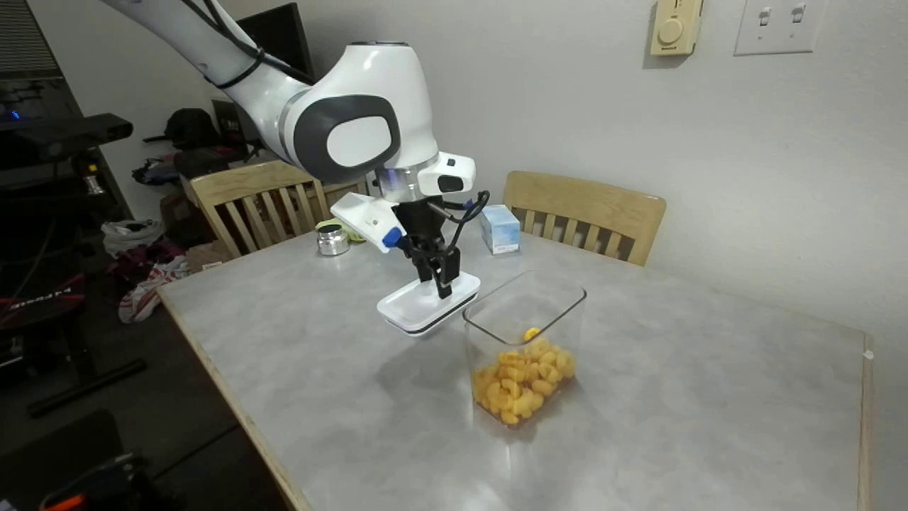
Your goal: Press the button atop the lid and then put the lid on the table
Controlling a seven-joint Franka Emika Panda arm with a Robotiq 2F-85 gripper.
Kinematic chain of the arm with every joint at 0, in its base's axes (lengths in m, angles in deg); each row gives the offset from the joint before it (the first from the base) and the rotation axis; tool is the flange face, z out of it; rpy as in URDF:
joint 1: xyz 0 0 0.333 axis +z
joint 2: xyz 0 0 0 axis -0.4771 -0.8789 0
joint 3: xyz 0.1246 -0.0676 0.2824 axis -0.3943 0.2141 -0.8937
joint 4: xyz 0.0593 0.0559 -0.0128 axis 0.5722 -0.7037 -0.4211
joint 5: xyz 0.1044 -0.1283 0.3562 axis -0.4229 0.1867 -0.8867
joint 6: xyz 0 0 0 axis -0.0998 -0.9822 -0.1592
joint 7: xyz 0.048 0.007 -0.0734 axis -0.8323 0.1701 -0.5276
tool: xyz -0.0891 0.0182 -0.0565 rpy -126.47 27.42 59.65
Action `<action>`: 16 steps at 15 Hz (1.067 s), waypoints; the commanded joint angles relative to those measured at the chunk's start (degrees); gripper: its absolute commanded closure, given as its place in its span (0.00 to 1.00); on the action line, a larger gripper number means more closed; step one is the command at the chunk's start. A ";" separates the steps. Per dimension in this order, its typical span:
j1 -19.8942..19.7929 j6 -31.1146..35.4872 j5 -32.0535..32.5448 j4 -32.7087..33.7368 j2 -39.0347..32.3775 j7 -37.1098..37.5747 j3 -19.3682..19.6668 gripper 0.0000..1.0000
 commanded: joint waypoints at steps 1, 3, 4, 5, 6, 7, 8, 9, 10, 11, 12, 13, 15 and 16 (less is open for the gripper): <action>-0.55 1.96 -0.42 -0.18 -1.49 0.36 -0.76 0.73; -0.78 2.02 -0.70 -0.03 -2.51 0.16 -0.98 0.73; -0.84 2.08 -0.77 0.01 -2.93 0.11 -1.04 0.73; -0.93 2.03 -0.87 0.08 -3.38 0.05 -1.09 0.73; -1.04 1.98 -1.04 0.15 -3.82 0.02 -1.19 0.73; -1.11 2.03 -1.13 0.20 -4.24 -0.01 -1.23 0.73; -1.19 1.96 -1.21 0.27 -4.54 -0.07 -1.28 0.73; -1.26 1.94 -1.24 0.34 -4.83 -0.11 -1.32 0.73; -1.31 1.95 -1.27 0.37 -5.12 -0.12 -1.35 0.73; -1.32 1.93 -1.22 0.37 -5.25 -0.13 -1.34 0.73; -1.34 1.74 -1.15 0.33 -5.13 -0.18 -1.34 0.73; -1.27 1.64 -1.02 0.26 -4.94 -0.17 -1.30 0.73; -1.04 1.38 -0.68 0.05 -4.27 -0.07 -1.16 0.32; -1.02 1.27 -0.68 0.00 -4.02 -0.11 -1.22 0.20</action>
